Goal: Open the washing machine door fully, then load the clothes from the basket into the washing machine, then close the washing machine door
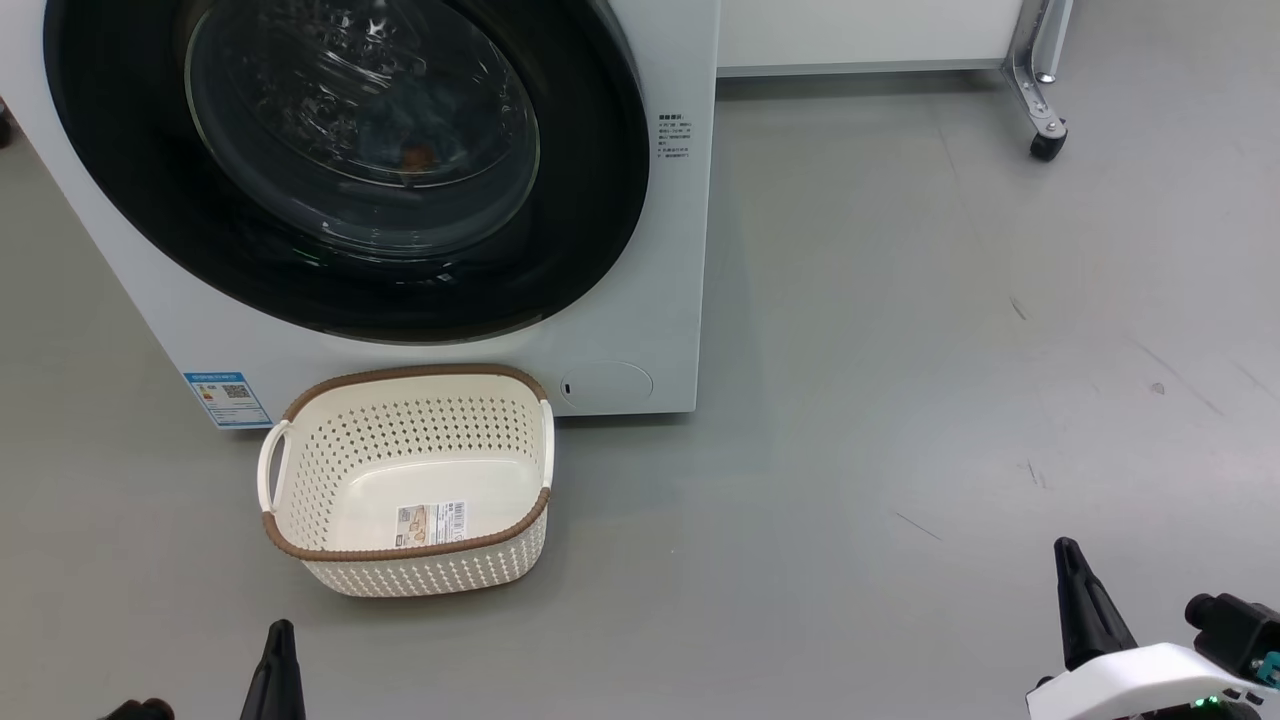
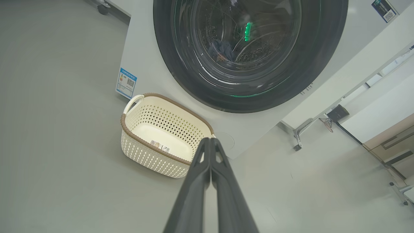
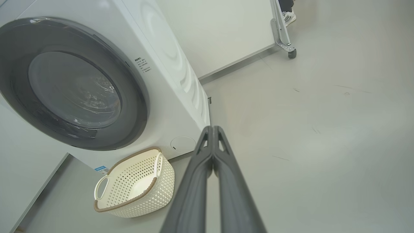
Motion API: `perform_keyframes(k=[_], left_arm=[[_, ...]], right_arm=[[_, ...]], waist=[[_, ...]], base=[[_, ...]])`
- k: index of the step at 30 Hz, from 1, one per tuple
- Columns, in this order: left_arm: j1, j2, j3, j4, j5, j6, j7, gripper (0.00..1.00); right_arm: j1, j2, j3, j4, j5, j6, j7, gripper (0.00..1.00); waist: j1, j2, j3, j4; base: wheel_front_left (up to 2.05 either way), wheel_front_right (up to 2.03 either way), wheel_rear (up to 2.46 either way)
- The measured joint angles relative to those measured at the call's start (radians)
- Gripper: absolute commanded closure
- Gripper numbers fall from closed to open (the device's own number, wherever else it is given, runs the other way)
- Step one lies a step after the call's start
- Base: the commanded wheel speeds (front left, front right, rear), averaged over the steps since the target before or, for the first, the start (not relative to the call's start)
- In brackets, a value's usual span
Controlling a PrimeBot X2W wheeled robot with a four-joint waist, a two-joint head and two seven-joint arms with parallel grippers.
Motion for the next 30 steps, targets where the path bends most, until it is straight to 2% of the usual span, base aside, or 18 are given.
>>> perform_keyframes(k=[30], left_arm=[[-0.101, 0.027, 0.016, 0.046, -0.388, 0.000, 0.102, 1.00]], right_arm=[[-0.082, 0.021, -0.084, 0.042, 0.454, 0.026, 0.107, 1.00]], waist=[[0.0001, 0.0000, 0.016, -0.015]], base=[[0.00, 0.00, 0.00]])
